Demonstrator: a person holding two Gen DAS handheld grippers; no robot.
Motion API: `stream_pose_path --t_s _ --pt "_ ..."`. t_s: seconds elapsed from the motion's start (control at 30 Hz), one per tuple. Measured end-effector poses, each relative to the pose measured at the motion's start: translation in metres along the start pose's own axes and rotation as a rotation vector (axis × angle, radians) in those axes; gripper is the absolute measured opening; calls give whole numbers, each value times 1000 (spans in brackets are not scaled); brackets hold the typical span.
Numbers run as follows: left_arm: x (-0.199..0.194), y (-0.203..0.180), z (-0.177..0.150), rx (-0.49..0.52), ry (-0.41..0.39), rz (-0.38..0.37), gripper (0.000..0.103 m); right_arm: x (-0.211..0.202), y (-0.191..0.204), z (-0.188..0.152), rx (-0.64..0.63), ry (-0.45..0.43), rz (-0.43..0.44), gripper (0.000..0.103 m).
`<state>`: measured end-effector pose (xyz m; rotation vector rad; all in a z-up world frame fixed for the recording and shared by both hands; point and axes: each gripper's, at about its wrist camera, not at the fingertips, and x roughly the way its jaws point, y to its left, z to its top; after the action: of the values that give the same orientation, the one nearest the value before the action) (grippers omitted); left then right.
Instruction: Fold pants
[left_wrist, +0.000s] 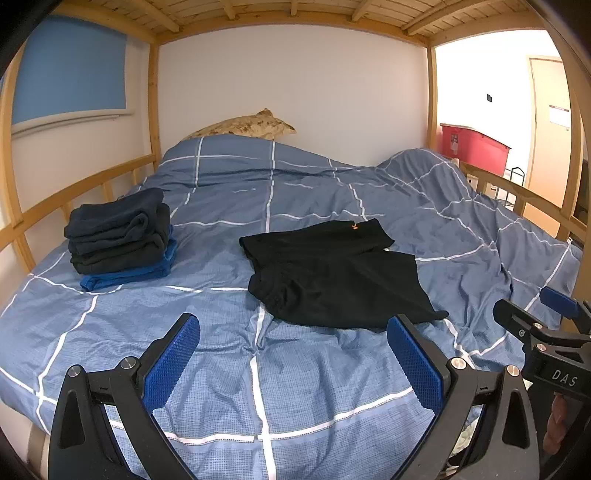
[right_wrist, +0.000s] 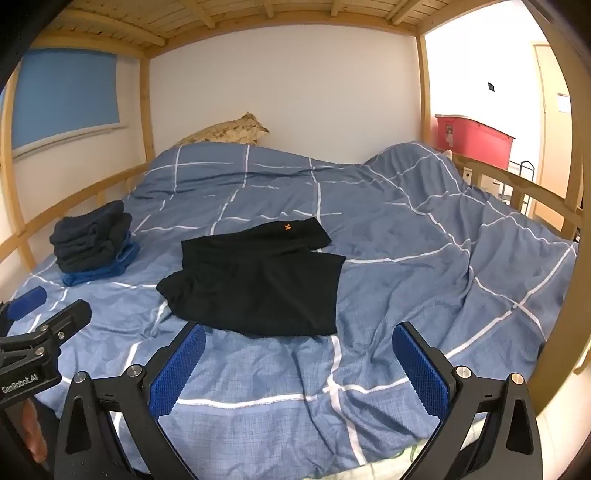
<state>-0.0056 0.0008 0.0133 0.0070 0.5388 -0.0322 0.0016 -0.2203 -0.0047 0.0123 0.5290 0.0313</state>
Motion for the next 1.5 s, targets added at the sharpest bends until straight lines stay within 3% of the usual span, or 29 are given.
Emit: stream_pose_path --t_s 1.5 --pt "-11 -3 8 7 -35 -12 103 -5 -1 4 10 -19 2 102"
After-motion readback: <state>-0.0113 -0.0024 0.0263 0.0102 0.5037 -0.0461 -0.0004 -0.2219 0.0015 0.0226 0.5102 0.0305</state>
